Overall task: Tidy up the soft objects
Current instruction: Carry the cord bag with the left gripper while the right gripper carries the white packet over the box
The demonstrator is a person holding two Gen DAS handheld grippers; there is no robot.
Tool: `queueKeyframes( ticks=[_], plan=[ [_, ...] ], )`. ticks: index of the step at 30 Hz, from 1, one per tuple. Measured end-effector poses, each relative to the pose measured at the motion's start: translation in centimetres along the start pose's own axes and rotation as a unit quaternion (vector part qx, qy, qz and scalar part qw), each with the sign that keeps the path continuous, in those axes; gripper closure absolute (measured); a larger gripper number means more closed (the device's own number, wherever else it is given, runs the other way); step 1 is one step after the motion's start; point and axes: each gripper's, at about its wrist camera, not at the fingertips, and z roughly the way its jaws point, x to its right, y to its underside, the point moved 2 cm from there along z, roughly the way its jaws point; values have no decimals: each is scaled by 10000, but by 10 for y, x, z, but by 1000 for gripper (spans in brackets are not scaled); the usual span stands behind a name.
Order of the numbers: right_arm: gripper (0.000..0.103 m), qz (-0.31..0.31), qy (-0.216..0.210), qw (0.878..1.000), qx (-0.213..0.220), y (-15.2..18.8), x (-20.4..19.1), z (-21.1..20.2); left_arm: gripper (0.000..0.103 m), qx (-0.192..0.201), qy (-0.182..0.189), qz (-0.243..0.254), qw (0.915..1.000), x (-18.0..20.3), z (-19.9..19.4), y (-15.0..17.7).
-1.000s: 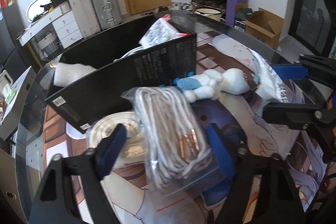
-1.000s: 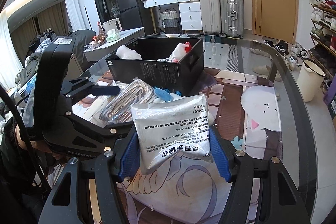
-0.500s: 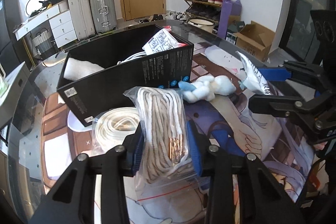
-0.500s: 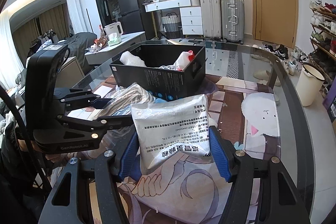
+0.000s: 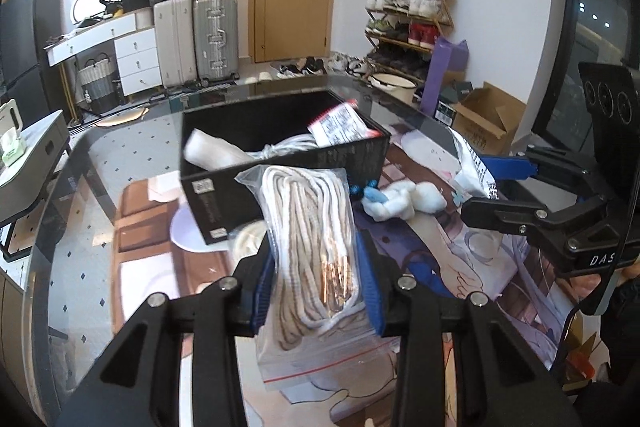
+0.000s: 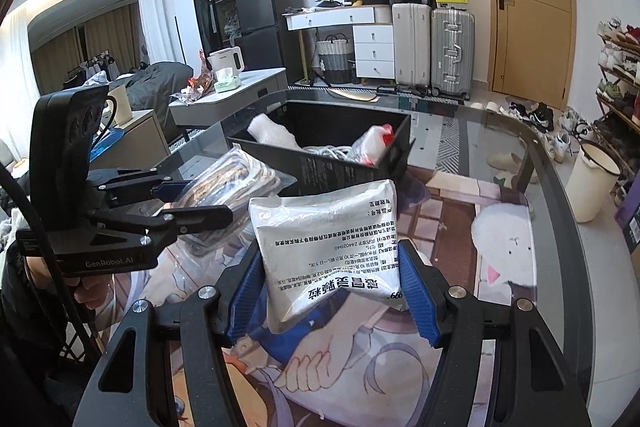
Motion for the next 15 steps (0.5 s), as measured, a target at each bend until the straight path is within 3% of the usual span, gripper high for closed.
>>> queueKeyframes(
  ticks=[15],
  plan=[
    [38,-101,-1,9997,217,-34,-8,5,66,453,-155,-202,9986,-19,-19,-24]
  ],
)
